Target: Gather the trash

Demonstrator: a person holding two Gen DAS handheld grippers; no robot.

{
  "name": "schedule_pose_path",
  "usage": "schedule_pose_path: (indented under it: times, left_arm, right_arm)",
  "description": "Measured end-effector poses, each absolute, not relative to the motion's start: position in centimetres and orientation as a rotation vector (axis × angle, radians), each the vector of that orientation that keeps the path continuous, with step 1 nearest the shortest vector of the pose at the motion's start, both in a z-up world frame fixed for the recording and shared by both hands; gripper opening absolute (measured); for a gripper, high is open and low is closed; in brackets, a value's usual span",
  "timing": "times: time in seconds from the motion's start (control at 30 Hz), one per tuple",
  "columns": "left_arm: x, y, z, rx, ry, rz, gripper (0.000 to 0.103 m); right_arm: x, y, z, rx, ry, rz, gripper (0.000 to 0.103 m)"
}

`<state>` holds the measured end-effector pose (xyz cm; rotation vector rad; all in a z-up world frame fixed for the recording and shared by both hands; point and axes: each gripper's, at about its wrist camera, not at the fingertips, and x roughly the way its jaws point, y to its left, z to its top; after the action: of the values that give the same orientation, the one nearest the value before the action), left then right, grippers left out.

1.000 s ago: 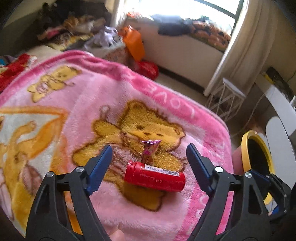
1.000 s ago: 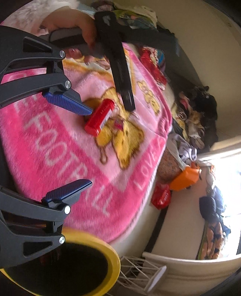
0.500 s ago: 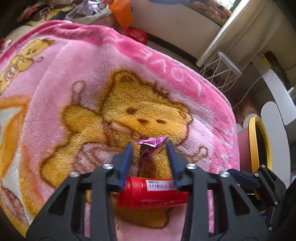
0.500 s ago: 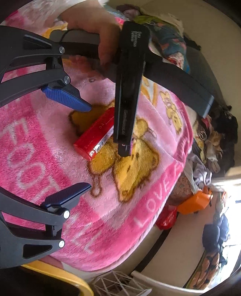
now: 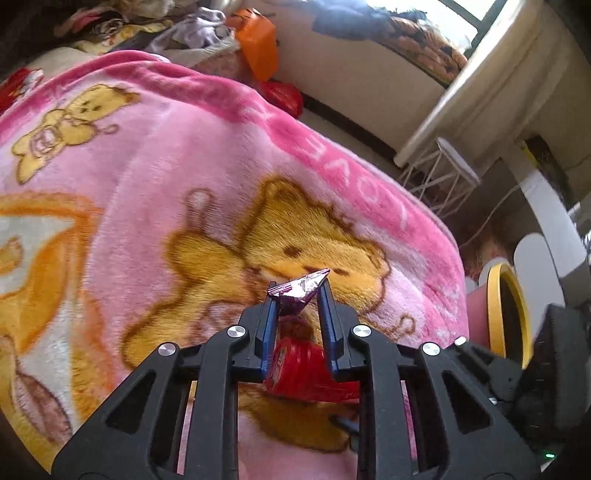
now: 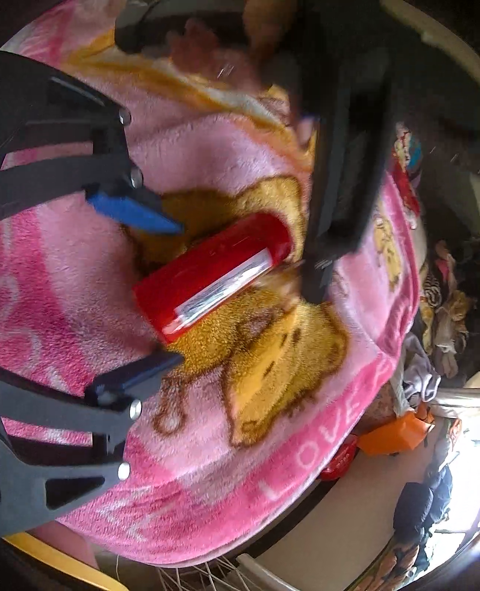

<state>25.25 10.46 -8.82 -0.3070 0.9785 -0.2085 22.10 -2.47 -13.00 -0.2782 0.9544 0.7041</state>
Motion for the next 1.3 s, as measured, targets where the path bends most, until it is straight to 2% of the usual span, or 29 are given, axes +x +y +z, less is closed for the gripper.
schedule_pose_path:
  times: [0.07, 0.53, 0.57, 0.6, 0.63, 0.83, 0.9, 0.93, 1.0, 1.13, 1.3]
  left_arm:
    - [24.8, 11.0, -8.4, -0.312, 0.960, -0.196, 0.015]
    - [21.8, 11.8, -5.6, -0.328, 0.845, -0.154, 0.014]
    - [21.6, 11.6, -5.4, -0.323, 0.839, -0.156, 0.014]
    - [21.4, 11.4, -5.4, -0.323, 0.836, -0.156, 0.014]
    - [21.3, 11.3, -5.3, -0.325, 0.831, -0.157, 0.014]
    - [20.6, 10.3, -5.4, -0.322, 0.829, -0.171, 0.014]
    - [20.3, 9.9, -5.1, -0.319, 0.823, -0.179, 0.013]
    - [20.1, 9.7, -4.9, -0.317, 0.818, -0.184, 0.013]
    - [19.7, 9.4, -4.4, -0.316, 0.805, -0.193, 0.013]
    - [18.5, 8.6, -2.9, -0.303, 0.765, -0.215, 0.013]
    - [16.8, 7.4, -1.2, -0.304, 0.721, -0.240, 0.013]
  right_arm:
    - [22.1, -2.4, -13.2, -0.273, 0.959, 0.711, 0.039]
    - [18.2, -6.3, -8.0, -0.121, 0.823, 0.755, 0.032]
    - [17.8, -7.0, -7.6, -0.092, 0.813, 0.760, 0.030]
    - [17.5, -7.5, -7.2, -0.066, 0.806, 0.767, 0.011]
    - [17.2, -8.2, -6.9, -0.039, 0.798, 0.773, 0.002]
    - [17.3, -10.1, -7.3, -0.042, 0.849, 0.692, 0.001]
    - [17.6, -10.5, -7.4, -0.039, 0.848, 0.664, 0.002]
    - [17.9, -10.7, -7.4, -0.036, 0.846, 0.649, 0.006]
    - [18.2, -11.1, -7.7, -0.045, 0.848, 0.624, 0.043]
    - [19.4, -11.0, -8.6, -0.162, 0.820, 0.571, 0.048]
    - [22.0, -10.4, -11.6, -0.225, 0.920, 0.611, 0.053]
